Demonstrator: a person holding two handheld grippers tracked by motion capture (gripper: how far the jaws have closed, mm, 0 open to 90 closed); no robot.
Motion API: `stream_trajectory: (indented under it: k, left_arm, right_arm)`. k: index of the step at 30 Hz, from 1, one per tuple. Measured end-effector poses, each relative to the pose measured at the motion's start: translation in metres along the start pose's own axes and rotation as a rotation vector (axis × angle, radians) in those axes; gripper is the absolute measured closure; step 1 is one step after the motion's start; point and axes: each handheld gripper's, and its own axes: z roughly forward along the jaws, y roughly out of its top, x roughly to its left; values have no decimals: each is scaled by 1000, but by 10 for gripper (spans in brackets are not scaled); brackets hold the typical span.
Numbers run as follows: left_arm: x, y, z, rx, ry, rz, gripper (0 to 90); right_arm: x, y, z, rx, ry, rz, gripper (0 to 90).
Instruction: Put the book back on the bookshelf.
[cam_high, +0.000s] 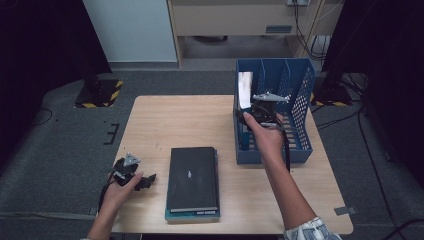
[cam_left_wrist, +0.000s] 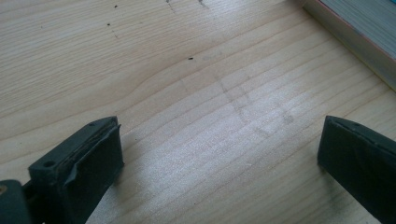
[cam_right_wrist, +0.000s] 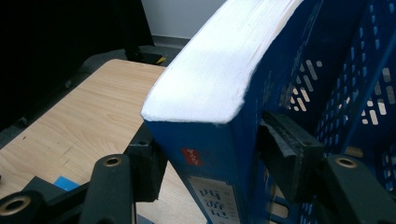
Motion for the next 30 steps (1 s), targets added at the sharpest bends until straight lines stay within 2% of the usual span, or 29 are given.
stream_trajectory:
  k: [9,16,20,26,30]
  left_arm:
    - [0,0,0,0,-1,1,0]
    - [0,0,0,0,-1,0,0]
    - [0,0,0,-1,0,0,0]
    - [0,0,0,-1,0,0,0]
    - [0,0,0,-2,0,1,0]
  right_arm:
    - [-3,-3,0,-14,20,24,378]
    - [-9,-6,-1,-38,65,82,323]
    - [-11,-8,-2,-45,90,98,294]
    - [-10,-8,-4,-46,97,87,257]
    - [-10,-12,-7,-43,85,77,229]
